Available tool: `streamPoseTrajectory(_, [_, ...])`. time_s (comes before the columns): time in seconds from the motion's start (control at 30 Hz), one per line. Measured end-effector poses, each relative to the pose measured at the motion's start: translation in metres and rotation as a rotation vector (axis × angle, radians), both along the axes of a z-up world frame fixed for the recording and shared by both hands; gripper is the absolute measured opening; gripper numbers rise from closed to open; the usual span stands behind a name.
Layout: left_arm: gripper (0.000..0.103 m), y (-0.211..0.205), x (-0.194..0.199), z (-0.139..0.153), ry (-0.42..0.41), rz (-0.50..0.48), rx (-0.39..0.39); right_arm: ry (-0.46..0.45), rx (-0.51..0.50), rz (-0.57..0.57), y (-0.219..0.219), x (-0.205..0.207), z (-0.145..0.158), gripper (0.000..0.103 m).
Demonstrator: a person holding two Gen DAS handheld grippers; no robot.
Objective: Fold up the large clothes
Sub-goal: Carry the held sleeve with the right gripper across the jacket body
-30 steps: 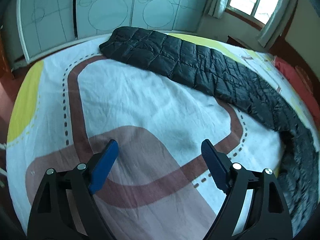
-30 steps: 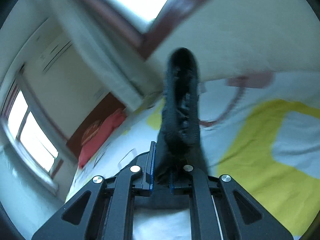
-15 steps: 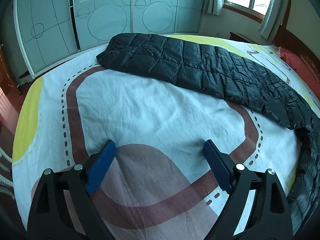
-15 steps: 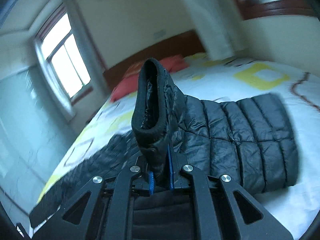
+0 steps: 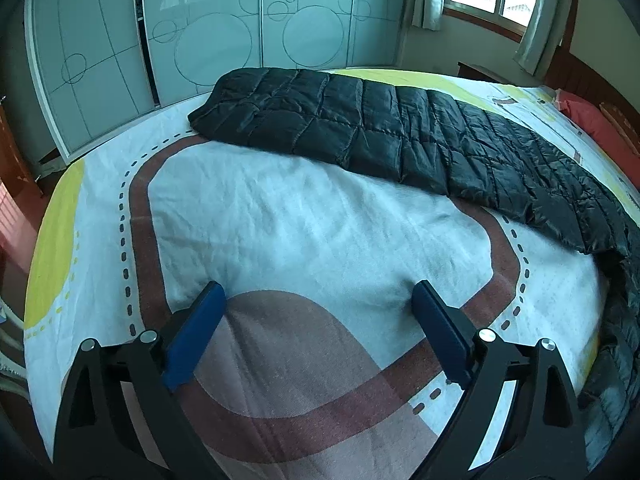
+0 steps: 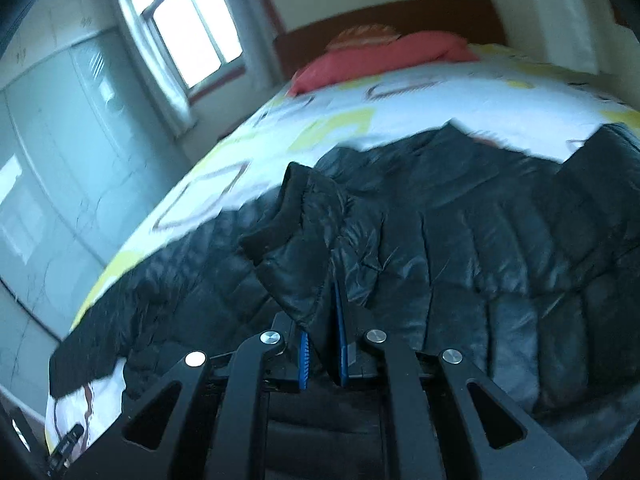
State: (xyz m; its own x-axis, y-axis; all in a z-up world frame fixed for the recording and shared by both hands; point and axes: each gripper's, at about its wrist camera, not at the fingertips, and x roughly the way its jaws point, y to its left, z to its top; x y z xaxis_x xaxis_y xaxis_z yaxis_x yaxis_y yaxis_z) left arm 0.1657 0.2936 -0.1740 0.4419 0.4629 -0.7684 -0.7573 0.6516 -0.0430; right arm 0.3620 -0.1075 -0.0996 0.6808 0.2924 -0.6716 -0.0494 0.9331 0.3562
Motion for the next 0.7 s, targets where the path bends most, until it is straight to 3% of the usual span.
streamPoseTrajectory(0.23, [0.095, 0.002, 0.003, 0.0, 0.013, -0.028, -0.003, 0.108, -0.048, 0.125, 0.056, 0.011, -0.027, 0.011])
streamPoseTrajectory(0.4, [0.097, 0.001, 0.004, -0.001, 0.018, -0.035, 0.007, 0.114, -0.095, 0.146, 0.07, 0.01, -0.029, 0.016])
streamPoseTrajectory(0.47, [0.098, 0.0, 0.005, -0.002, 0.017, -0.039, 0.01, 0.103, -0.077, 0.164, 0.07, 0.004, -0.024, 0.026])
streamPoseTrajectory(0.53, [0.099, 0.0, 0.005, -0.003, 0.018, -0.041, 0.012, 0.092, -0.043, 0.178, 0.068, -0.006, -0.015, 0.058])
streamPoseTrajectory(0.57, [0.099, 0.0, 0.005, -0.003, 0.017, -0.041, 0.012, 0.071, -0.017, 0.182, 0.064, -0.016, -0.008, 0.064])
streamPoseTrajectory(0.7, [0.099, -0.001, 0.005, -0.003, 0.014, -0.042, 0.011, -0.055, 0.007, 0.137, 0.027, -0.051, 0.029, 0.065])
